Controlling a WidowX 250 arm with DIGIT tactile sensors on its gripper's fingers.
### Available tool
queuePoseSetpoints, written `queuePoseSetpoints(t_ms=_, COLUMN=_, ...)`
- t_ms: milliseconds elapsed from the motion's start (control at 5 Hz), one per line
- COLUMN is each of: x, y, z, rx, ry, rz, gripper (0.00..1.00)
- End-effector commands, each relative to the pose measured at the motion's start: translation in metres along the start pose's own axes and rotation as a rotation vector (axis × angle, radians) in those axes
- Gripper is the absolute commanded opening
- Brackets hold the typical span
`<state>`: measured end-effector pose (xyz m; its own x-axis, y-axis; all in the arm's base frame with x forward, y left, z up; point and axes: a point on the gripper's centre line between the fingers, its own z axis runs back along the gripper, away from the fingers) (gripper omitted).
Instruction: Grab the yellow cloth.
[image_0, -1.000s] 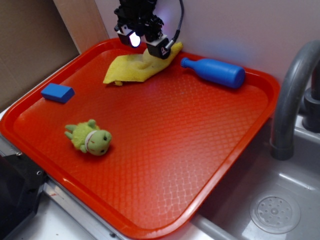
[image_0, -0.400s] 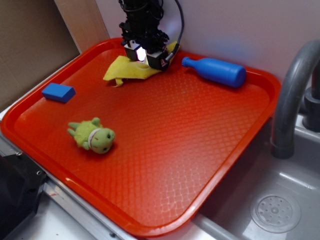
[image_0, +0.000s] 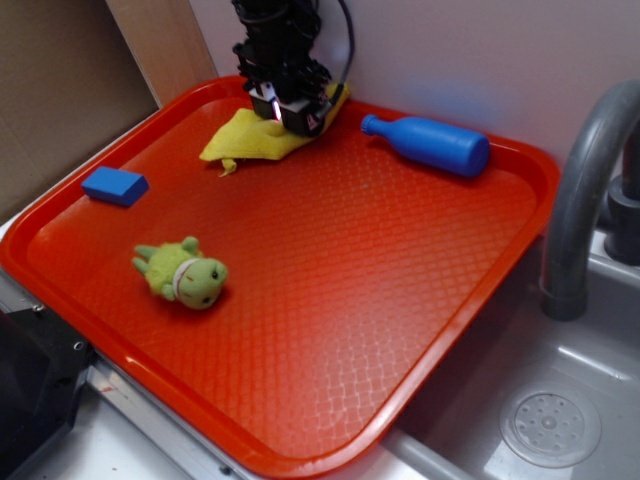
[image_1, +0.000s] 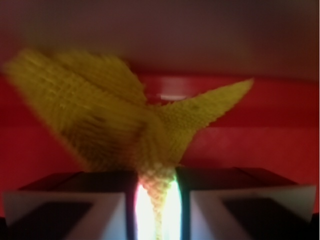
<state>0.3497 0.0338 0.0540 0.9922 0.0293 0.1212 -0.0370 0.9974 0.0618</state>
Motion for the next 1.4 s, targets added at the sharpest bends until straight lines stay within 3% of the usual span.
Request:
queuePoseSetpoints(t_ms=0, x=-0.021, y=-0.044, z=0.144, rx=-0.124, ry=-0.207, rz=-0.088, gripper=0.0)
queuePoseSetpoints(t_ms=200, x=-0.038, y=-0.059, z=0.2, rx=-0.197, ry=-0.14, rz=-0.172, gripper=0.0)
queuePoseSetpoints(t_ms=400, x=-0.045, y=-0.076, z=0.223, rx=-0.241, ry=0.02, rz=-0.171, gripper=0.0)
queuePoseSetpoints(t_ms=600, x=-0.054, y=-0.089, z=0.199, rx=-0.173, ry=0.137, rz=-0.119, gripper=0.0)
queuePoseSetpoints(t_ms=800, x=-0.064, y=-0.096, z=0.201, rx=-0.124, ry=0.093, rz=-0.111, gripper=0.0)
queuePoseSetpoints(t_ms=1200, x=-0.061, y=-0.094, z=0.195, rx=-0.124, ry=0.089, rz=-0.092, gripper=0.0)
